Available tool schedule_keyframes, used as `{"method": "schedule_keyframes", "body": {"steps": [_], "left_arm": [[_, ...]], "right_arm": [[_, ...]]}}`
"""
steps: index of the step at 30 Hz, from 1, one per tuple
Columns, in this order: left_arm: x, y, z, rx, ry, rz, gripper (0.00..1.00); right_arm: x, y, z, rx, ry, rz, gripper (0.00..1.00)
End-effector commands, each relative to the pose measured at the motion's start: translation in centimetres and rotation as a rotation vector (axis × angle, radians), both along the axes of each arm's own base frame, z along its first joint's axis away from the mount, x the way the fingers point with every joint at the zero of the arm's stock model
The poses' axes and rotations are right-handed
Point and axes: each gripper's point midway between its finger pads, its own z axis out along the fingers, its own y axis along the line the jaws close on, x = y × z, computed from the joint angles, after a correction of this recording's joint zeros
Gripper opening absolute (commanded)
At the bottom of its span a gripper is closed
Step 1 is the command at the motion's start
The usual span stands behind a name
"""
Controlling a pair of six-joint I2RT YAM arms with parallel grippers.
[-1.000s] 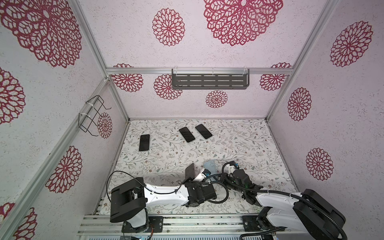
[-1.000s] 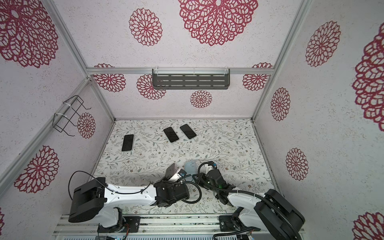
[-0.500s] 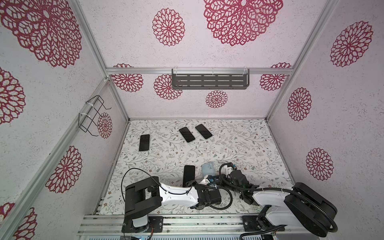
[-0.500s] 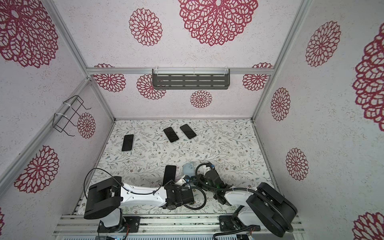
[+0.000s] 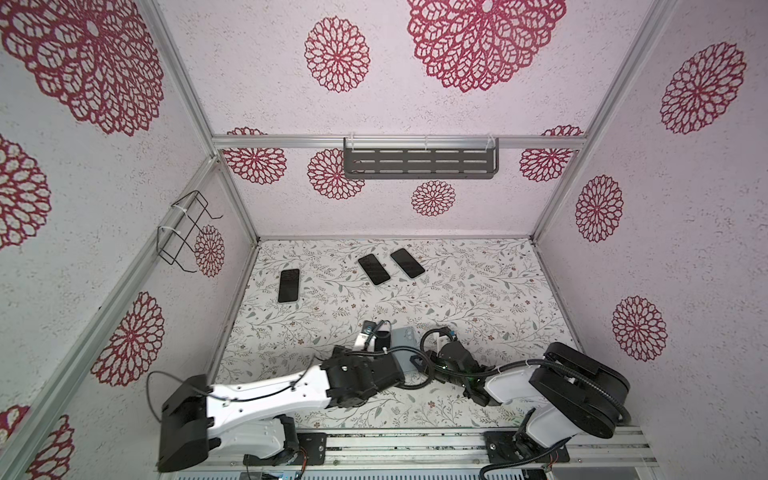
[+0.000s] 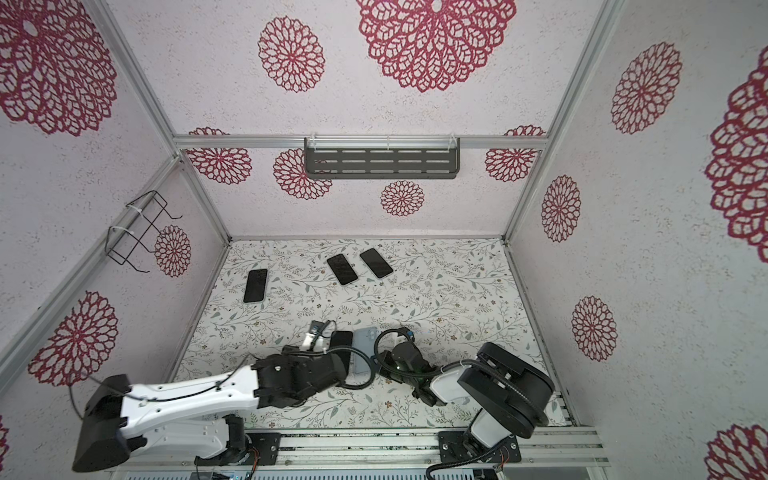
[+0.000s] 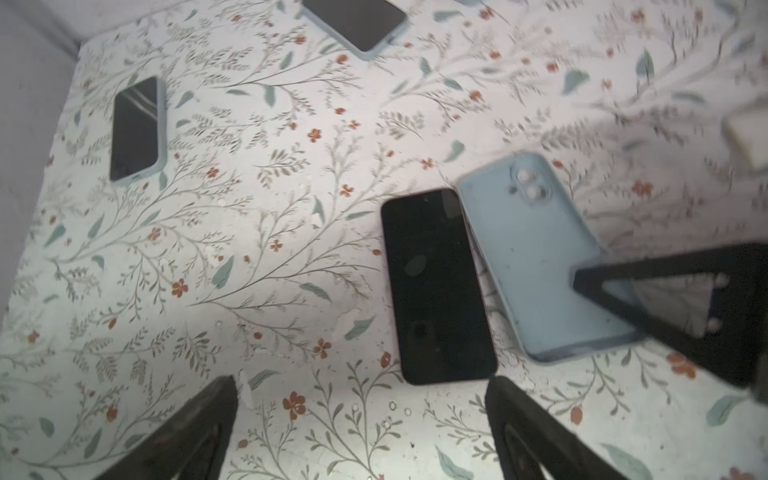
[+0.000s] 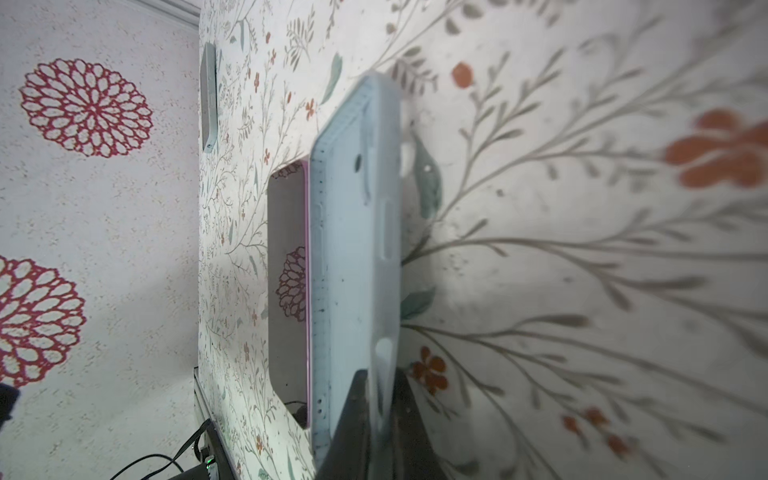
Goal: Take the phone out of the phone case
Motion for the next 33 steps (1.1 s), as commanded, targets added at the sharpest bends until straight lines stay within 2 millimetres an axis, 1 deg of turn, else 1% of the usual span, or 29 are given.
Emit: {"method": "schedule_keyframes", "body": {"steps": [1,2,4,7,10,13,15,16,17,19,20,21,22,24,25,26,28,29,30,33], "left_arm": [[0.0,4.4,0.6,-0.134,0.026,0.167,0.97],[0.3,5.4,1.2,-0.167,0.017,0.201,0.97],[0.9,7.6,2.7,-0.224,-0.012,0.265,0.97],[1.6,10.9,4.7,-0.250,-0.048,0.356,0.97],[2.3,13.3,5.5,-0.258,-0.035,0.416,0.97],[3.3,14.9,5.5,-0.285,0.003,0.463,0.97],[4.1,15.7,5.6,-0.309,0.011,0.484,0.97],[4.5,16.1,5.8,-0.325,0.010,0.494,0.97],[4.9,16.3,5.9,-0.337,0.013,0.497,0.97],[5.9,17.0,6.0,-0.359,0.014,0.517,0.97],[6.3,17.3,6.0,-0.363,0.018,0.527,0.97],[6.7,17.6,6.1,-0.367,0.018,0.533,0.97],[7.2,17.9,6.0,-0.363,0.021,0.543,0.97],[8.0,18.6,5.9,-0.352,0.031,0.567,0.97],[8.4,19.0,6.0,-0.346,0.032,0.575,0.97],[8.8,19.3,5.8,-0.341,0.035,0.583,0.97],[9.8,20.3,5.3,-0.328,0.063,0.601,0.97],[10.3,20.7,5.1,-0.317,0.077,0.610,0.97],[11.0,21.4,4.9,-0.284,0.088,0.621,0.97],[13.4,22.7,3.8,-0.203,0.148,0.619,0.97]], "right_arm": [[0.8,2.7,1.2,0.046,-0.038,-0.026,0.00],[0.8,3.5,1.1,0.048,-0.039,-0.022,0.00],[0.7,5.8,0.8,0.059,-0.032,-0.001,0.00],[0.4,9.3,0.4,0.079,-0.014,0.015,0.00],[0.1,12.5,0.1,0.084,-0.005,0.023,0.00],[-0.1,15.4,-0.3,0.087,0.015,0.014,0.00],[-0.3,16.8,-0.6,0.095,0.033,-0.007,0.00],[-0.1,17.3,-0.6,0.098,0.038,-0.027,0.00],[-1.0,18.3,-0.6,0.097,0.045,-0.018,0.00],[-1.5,19.5,-0.4,0.092,0.043,-0.023,0.00],[-1.6,20.0,-0.2,0.092,0.039,-0.025,0.03],[-1.6,20.5,0.3,0.099,0.030,-0.017,0.09],[-1.8,21.1,0.9,0.106,0.021,0.011,0.19],[-2.0,21.3,1.5,0.091,0.010,0.047,0.35],[-2.2,20.9,1.8,0.067,0.001,0.060,0.42],[-2.4,20.1,1.7,0.036,-0.008,0.068,0.49],[-2.7,17.7,2.0,-0.029,-0.034,0.075,0.73],[-2.7,16.6,2.1,-0.060,-0.048,0.076,0.88],[-2.9,15.3,2.3,-0.098,-0.064,0.088,0.99],[-3.5,11.6,2.8,-0.220,-0.100,0.127,0.99]]}}
